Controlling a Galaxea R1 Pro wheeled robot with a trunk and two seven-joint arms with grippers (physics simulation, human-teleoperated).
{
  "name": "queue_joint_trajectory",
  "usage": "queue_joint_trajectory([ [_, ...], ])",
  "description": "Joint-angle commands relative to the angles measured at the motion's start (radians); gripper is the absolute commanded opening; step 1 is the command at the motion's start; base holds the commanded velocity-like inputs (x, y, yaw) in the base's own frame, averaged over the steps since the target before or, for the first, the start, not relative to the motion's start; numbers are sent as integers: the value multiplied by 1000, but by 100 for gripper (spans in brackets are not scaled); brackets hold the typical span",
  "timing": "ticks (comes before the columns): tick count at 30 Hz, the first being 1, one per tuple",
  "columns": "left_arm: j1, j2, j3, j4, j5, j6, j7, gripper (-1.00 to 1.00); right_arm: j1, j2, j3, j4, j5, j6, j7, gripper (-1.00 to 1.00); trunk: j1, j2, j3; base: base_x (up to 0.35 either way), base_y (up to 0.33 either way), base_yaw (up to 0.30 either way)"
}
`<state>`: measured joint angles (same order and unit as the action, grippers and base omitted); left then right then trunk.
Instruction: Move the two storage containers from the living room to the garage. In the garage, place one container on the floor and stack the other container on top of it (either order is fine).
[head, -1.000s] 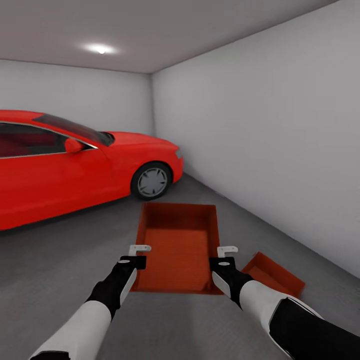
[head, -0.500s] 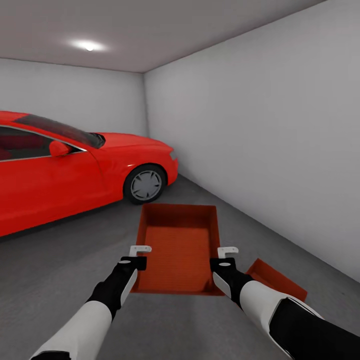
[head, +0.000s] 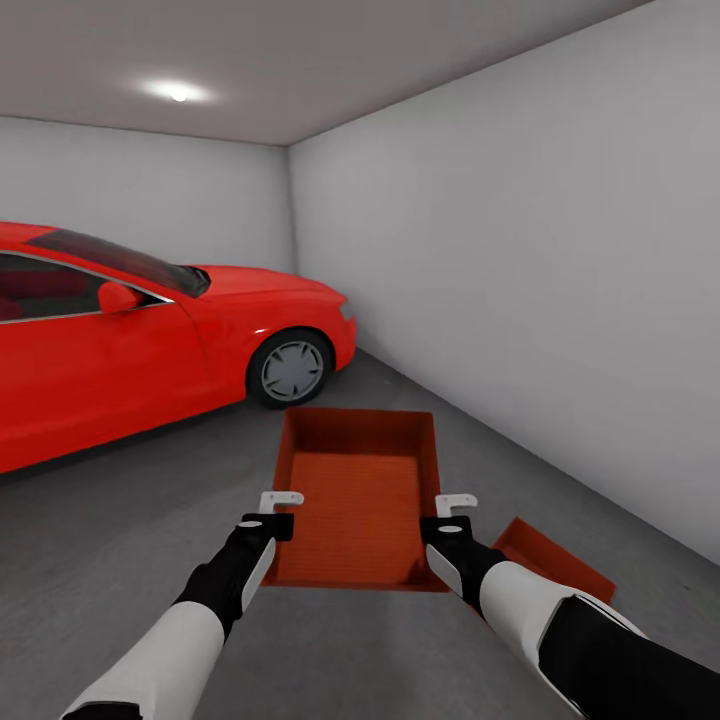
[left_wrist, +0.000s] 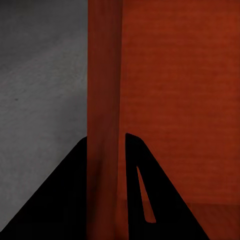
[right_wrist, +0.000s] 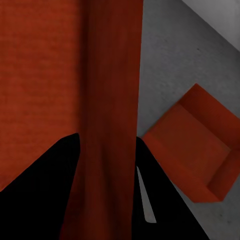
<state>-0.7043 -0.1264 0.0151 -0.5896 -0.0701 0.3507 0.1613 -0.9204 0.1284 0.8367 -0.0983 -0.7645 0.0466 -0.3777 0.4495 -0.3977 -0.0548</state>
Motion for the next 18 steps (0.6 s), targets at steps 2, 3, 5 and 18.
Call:
queue_joint_trajectory([
  [2,0,-11,-1,2,-3,8,2,-100,-2,0,18,-34,17,1,-26,-100,1,-2,-2,63,27,0],
  [3,0,-11,-1,3,-2,8,2,-100,-2,0,18,-34,17,1,-26,-100,1,-2,-2,131,61,0],
  [5,0,-11,-1,3,-2,8,3,-100,-2,0,18,-34,17,1,-26,-100,1,-2,-2,199,95,0],
  [18,0,-12,-1,4,-2,7,0,-100,-2,0,18,-34,17,1,-26,-100,1,-2,-2,287,145,-28],
])
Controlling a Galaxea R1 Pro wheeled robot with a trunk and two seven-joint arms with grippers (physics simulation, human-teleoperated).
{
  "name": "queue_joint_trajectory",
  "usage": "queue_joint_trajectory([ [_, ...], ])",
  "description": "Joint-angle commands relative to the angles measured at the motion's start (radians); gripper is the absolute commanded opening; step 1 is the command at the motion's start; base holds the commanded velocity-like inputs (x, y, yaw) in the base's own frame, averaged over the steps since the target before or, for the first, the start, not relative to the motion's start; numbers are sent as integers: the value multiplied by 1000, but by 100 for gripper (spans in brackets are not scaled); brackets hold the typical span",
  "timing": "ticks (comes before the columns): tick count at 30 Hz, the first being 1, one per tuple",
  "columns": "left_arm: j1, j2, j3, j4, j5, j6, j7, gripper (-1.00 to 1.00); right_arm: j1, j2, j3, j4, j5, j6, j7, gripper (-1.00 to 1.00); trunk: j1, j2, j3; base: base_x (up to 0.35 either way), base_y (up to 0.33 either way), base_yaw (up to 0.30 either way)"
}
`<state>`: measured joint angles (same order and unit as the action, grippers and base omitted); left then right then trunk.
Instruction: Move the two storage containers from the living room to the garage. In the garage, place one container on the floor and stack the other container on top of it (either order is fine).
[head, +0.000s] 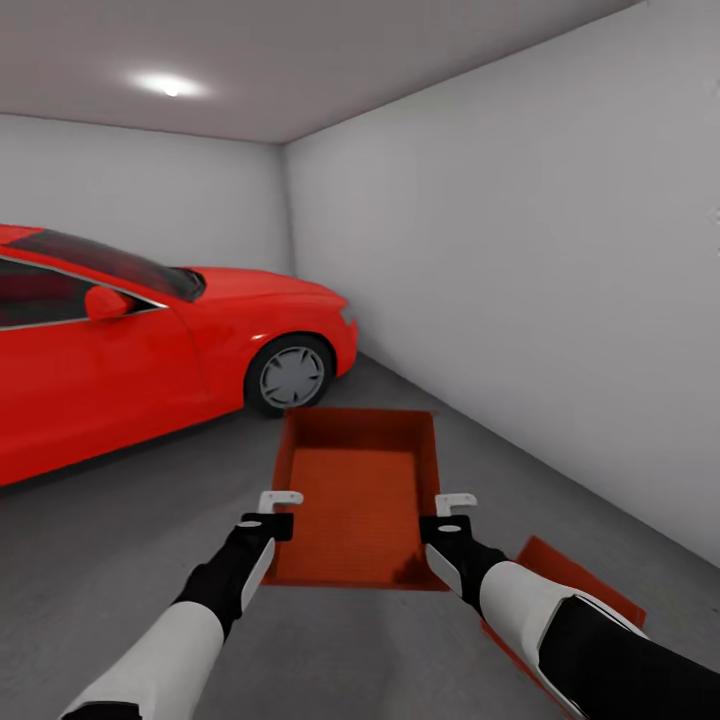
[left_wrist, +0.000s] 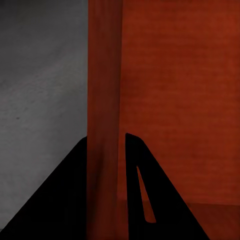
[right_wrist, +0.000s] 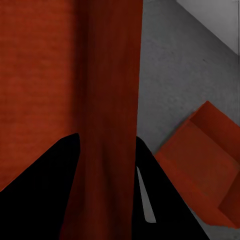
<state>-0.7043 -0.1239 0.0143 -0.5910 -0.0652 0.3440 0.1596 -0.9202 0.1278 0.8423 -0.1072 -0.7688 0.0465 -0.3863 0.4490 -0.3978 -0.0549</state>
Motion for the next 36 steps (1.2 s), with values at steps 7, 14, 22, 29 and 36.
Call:
queue_joint_trajectory([
  [7,0,-14,-1,4,-7,13,1,-100,-2,1,12,-25,22,2,-17,-100,1,-2,-2,104,21,-225],
  [14,0,-14,-1,4,-8,13,3,-100,-2,1,13,-25,22,1,-17,-100,1,-2,-2,5,1,-241],
  [22,0,-14,-1,4,-8,13,4,-100,-2,1,12,-25,22,1,-17,-100,1,-2,-2,0,0,-242],
  [29,0,-14,-1,3,-8,13,5,-100,-2,1,12,-25,22,1,-17,-100,1,-2,-2,1,0,-242],
  [36,0,-14,-1,3,-8,13,6,-100,-2,1,12,-25,22,1,-17,-100,1,-2,-2,118,0,-242],
])
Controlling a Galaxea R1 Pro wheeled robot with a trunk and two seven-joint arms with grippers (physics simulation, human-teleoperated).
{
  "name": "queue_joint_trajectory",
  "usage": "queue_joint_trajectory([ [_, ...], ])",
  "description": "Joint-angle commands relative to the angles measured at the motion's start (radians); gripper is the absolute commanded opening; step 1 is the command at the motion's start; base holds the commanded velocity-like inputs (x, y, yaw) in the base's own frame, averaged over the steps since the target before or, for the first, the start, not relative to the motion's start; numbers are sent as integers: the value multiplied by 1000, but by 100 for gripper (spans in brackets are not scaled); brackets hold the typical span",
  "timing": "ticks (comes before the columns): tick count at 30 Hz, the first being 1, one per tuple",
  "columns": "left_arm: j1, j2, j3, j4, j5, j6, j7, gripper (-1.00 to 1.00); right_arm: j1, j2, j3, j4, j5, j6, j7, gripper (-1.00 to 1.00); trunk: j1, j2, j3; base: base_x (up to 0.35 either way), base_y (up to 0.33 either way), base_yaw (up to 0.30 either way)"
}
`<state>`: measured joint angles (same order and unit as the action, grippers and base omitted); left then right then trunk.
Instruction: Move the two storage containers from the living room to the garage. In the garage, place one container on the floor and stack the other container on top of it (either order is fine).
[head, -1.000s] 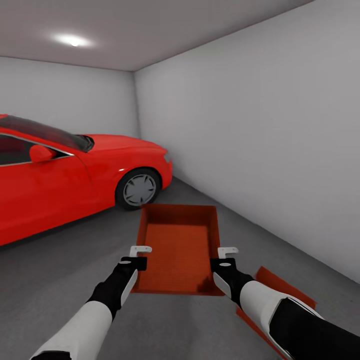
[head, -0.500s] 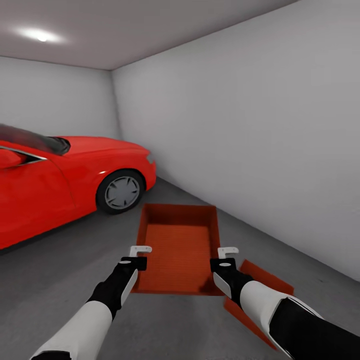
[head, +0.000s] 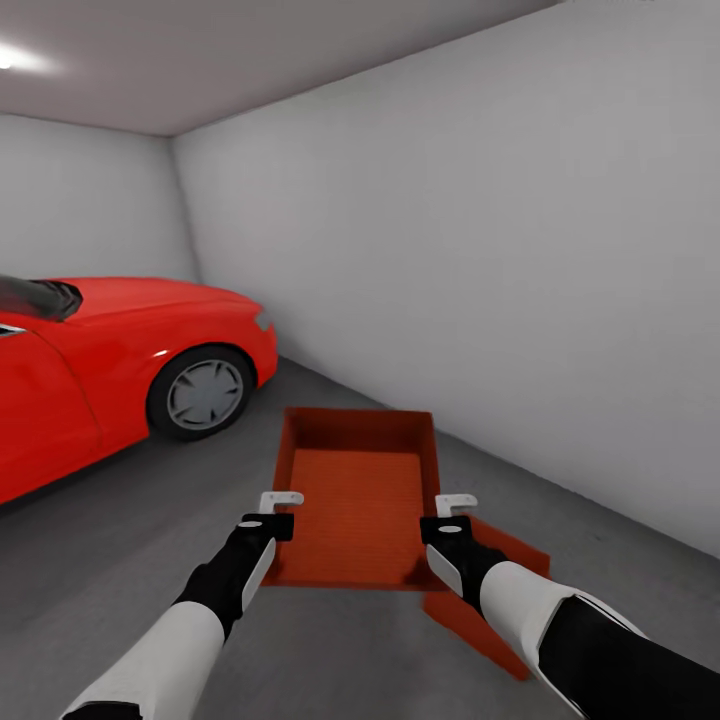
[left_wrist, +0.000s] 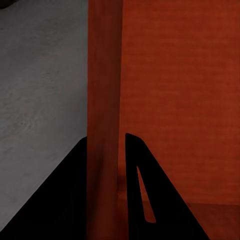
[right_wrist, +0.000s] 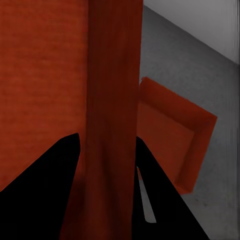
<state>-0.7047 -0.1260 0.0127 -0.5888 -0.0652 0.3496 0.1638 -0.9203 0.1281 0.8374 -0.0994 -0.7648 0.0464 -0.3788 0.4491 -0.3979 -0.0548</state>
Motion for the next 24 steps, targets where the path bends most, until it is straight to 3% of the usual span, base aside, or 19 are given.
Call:
queue_joint_trajectory([
  [1,0,-12,1,1,-8,8,2,-100,-2,1,17,-33,18,1,-25,-100,1,-2,-2,194,0,-242],
  [9,1,-12,1,1,-8,8,1,-100,-2,1,17,-33,18,2,-25,-100,1,-2,-2,214,0,-242],
  [24,1,-12,1,1,-7,8,0,-100,-2,1,17,-33,18,1,-25,-100,1,-2,-2,315,0,-242],
])
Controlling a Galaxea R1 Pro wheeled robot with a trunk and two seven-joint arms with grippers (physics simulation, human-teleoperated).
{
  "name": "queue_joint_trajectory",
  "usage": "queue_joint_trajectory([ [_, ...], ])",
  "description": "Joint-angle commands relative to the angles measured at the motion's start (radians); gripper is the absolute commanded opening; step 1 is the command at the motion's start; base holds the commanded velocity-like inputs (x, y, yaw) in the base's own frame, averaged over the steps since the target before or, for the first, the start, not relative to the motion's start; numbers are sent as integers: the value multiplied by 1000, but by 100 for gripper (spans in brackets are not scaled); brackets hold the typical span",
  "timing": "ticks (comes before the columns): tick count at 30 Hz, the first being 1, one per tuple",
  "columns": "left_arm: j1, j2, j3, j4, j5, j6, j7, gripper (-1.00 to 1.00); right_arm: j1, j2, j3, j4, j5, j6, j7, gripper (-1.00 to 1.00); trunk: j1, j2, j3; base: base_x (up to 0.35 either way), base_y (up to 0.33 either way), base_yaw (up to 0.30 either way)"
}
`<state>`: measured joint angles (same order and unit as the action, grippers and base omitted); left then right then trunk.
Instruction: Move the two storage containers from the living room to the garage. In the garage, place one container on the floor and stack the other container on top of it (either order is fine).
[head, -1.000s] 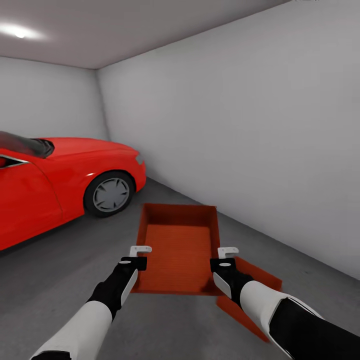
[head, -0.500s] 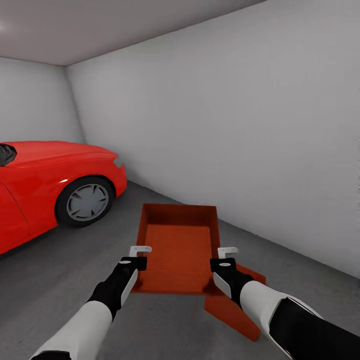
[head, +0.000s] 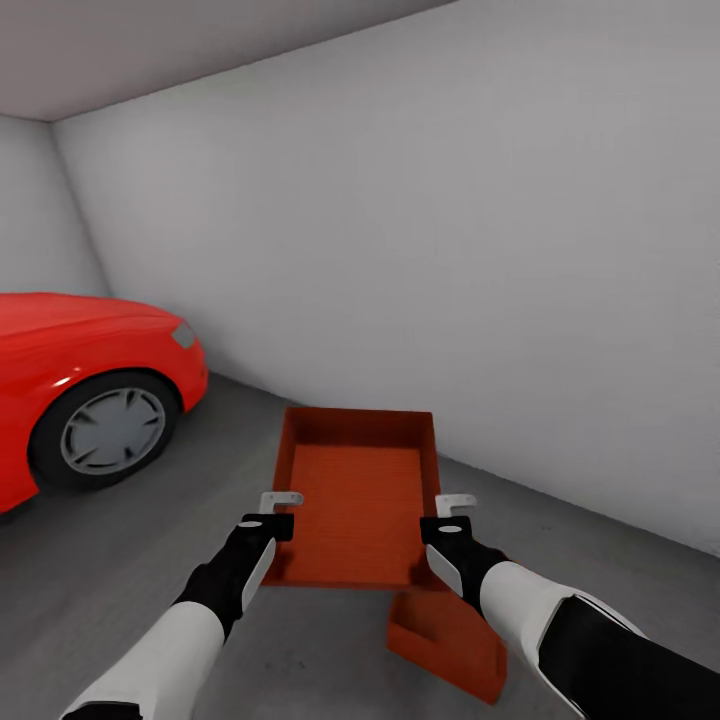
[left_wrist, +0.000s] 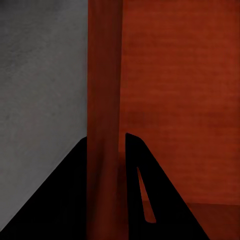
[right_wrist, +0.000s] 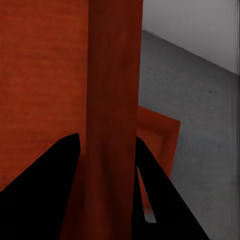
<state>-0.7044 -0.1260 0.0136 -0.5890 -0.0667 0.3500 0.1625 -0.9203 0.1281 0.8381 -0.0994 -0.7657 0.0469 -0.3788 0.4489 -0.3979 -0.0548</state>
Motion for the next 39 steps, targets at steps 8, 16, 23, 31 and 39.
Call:
queue_joint_trajectory([
  [8,0,-12,0,1,-5,7,2,-100,-2,1,17,-33,19,1,-25,-100,1,-2,-2,321,0,-242],
  [16,0,-12,0,1,-7,7,2,-100,-2,1,17,-33,19,1,-25,-100,1,-2,-2,319,0,-242],
  [23,0,-12,0,1,-7,7,2,-100,-2,1,16,-33,19,1,-25,-100,1,-2,-2,301,0,-242],
  [31,0,-12,0,1,-7,7,2,-100,-2,1,17,-33,19,1,-25,-100,1,-2,-2,288,0,-242],
  [39,0,-12,0,1,-7,7,1,-100,-2,1,16,-33,19,1,-25,-100,1,-2,-2,82,0,-242],
])
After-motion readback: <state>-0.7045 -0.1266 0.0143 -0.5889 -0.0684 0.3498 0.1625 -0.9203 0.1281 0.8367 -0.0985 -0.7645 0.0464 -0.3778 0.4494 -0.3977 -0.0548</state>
